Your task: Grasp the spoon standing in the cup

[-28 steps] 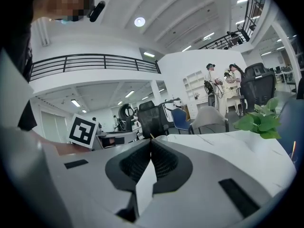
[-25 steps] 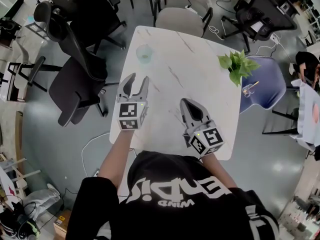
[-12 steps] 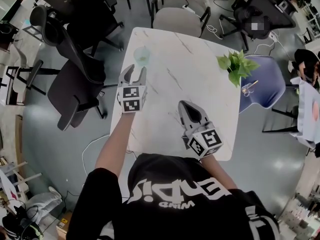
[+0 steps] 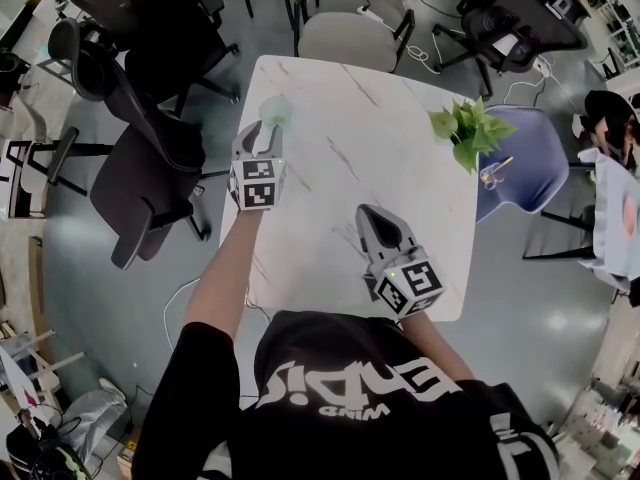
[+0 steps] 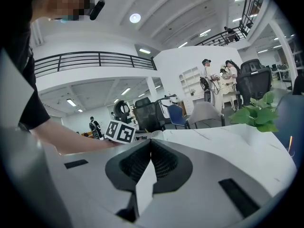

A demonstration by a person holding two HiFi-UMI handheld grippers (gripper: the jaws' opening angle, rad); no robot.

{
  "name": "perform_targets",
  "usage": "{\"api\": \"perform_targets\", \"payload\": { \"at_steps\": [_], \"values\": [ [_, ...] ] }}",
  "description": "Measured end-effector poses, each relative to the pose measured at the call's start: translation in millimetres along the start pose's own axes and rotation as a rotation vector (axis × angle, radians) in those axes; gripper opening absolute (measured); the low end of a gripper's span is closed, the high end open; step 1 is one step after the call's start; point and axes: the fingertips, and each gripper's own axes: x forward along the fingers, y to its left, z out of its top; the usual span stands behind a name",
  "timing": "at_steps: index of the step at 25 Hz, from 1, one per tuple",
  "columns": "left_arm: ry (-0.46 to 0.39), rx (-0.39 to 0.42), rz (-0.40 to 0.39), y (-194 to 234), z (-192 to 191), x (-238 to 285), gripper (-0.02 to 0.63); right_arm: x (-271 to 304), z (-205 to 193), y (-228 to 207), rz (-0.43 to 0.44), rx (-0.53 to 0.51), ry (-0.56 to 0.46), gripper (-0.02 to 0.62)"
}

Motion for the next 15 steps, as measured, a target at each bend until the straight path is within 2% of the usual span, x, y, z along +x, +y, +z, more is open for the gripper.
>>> {"api": "perform_targets", "payload": {
  "at_steps": [15],
  "values": [
    [0.010, 0.024, -0.008, -2, -5, 14, 0.105, 0, -3, -5, -0.023, 0.011, 0.010, 0.012]
  ]
}}
